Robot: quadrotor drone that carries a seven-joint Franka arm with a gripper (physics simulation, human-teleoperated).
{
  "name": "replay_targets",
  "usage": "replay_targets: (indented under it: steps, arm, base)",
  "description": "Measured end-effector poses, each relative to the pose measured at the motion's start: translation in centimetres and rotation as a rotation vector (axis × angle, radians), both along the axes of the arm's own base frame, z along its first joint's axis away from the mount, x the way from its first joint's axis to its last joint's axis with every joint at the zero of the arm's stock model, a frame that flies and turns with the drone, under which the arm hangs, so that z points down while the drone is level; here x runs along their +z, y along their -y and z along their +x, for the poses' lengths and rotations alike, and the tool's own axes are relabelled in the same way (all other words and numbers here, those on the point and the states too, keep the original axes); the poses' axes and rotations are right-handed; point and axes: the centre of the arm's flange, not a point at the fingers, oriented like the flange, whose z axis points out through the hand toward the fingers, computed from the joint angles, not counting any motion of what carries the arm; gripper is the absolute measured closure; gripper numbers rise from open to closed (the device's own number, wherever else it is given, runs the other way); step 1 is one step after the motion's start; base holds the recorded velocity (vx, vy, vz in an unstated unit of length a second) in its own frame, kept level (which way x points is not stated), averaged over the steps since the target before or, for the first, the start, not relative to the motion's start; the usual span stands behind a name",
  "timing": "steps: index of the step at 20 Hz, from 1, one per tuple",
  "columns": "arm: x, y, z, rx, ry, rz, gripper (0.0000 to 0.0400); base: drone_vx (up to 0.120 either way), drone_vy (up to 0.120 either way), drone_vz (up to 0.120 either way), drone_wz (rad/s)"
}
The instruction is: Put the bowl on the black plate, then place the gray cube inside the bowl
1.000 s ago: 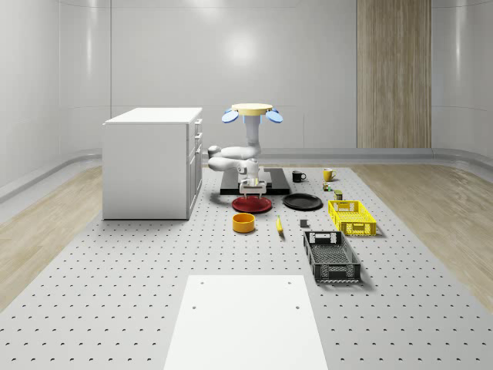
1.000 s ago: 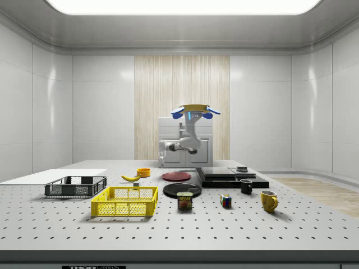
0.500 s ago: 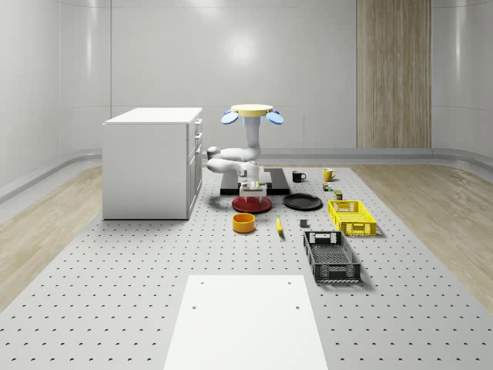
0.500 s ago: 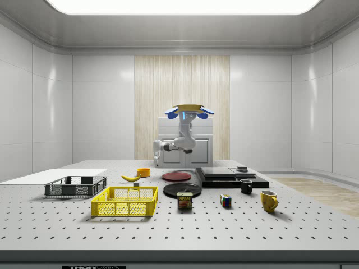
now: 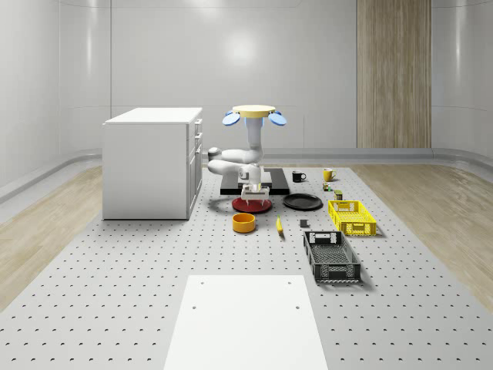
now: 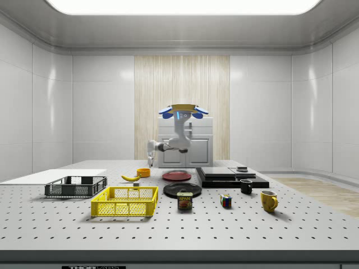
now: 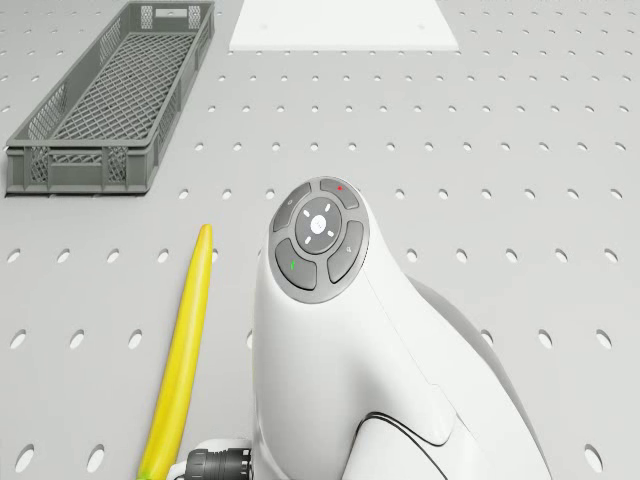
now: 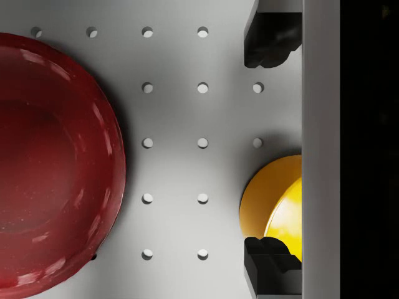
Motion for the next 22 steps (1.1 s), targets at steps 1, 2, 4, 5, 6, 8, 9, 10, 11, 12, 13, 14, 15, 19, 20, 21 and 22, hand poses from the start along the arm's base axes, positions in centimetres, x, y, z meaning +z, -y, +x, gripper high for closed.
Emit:
replay_targets:
  steps: [1,2,4,5,6,8,9,10,11,12,13,14,15,19,20,21,22]
  arm:
    - [0.0,0.0,0.0,0.0,0.0,0.0,0.0]
    - [0.0,0.0,0.0,0.0,0.0,0.0,0.0]
    - [0.0,0.0,0.0,0.0,0.0,0.0,0.0]
    - [0.0,0.0,0.0,0.0,0.0,0.0,0.0]
    - [0.0,0.0,0.0,0.0,0.0,0.0,0.0]
    - [0.0,0.0,0.0,0.0,0.0,0.0,0.0]
    - [0.0,0.0,0.0,0.0,0.0,0.0,0.0]
    - [0.0,0.0,0.0,0.0,0.0,0.0,0.0]
    - [0.0,0.0,0.0,0.0,0.0,0.0,0.0]
    - [0.0,0.0,0.0,0.0,0.0,0.0,0.0]
    - [0.0,0.0,0.0,0.0,0.0,0.0,0.0]
    - [0.0,0.0,0.0,0.0,0.0,0.0,0.0]
    - [0.0,0.0,0.0,0.0,0.0,0.0,0.0]
    - [0.5,0.0,0.0,0.0,0.0,0.0,0.0]
    - [0.8,0.0,0.0,0.0,0.0,0.0,0.0]
    - [1.1,0.0,0.0,0.0,0.0,0.0,0.0]
    - [1.5,0.0,0.0,0.0,0.0,0.0,0.0]
  base:
    - [0.12,0.0,0.0,0.0]
    - [0.12,0.0,0.0,0.0]
    - [0.12,0.0,0.0,0.0]
    - [0.12,0.0,0.0,0.0]
    - [0.12,0.0,0.0,0.0]
    - [0.12,0.06,0.0,0.0]
    - [0.12,0.04,0.0,0.0]
    - [0.12,0.0,0.0,0.0]
    - [0.12,0.0,0.0,0.0]
    - [0.12,0.0,0.0,0.0]
    - [0.12,-0.12,0.0,0.0]
    - [0.12,0.0,0.0,0.0]
    - [0.12,0.0,0.0,0.0]
    - [0.0,0.0,0.0,0.0]
    - [0.0,0.0,0.0,0.0]
    - [0.0,0.0,0.0,0.0]
    - [0.0,0.0,0.0,0.0]
